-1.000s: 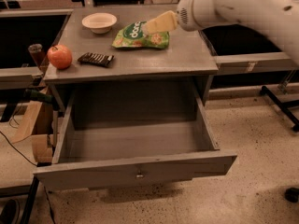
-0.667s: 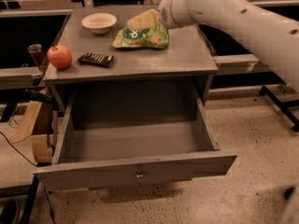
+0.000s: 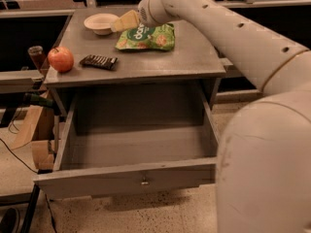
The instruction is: Place green rice chip bag into top drawer
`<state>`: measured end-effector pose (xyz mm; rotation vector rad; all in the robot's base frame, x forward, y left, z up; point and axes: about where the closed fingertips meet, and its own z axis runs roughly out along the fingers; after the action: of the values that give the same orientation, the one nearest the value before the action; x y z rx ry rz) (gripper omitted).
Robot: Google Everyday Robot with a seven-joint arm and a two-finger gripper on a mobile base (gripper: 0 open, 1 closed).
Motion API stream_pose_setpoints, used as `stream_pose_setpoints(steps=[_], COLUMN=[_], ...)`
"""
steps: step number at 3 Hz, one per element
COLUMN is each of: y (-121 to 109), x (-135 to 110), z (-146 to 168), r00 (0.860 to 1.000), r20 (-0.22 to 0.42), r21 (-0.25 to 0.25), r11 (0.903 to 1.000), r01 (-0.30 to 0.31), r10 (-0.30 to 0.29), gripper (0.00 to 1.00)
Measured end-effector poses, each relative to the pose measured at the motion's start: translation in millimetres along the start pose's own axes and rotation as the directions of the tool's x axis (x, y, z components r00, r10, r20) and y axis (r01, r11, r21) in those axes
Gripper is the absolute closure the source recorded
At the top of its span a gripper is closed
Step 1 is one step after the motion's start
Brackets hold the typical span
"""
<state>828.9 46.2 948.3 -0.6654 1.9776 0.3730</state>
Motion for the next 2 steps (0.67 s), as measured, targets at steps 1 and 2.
stream_pose_setpoints(steps=[1, 2], y=[3.5, -9.2], x=[13.8, 24.5], z=[40.3, 53.9], r00=[0.996, 0.992], r20=[-0.084, -0.128], r21=[-0.018, 0.014], r11=[0.9998, 0.9999], r01=[0.0, -0.007], r10=[-0.002, 0.009], gripper=[0.0, 0.0])
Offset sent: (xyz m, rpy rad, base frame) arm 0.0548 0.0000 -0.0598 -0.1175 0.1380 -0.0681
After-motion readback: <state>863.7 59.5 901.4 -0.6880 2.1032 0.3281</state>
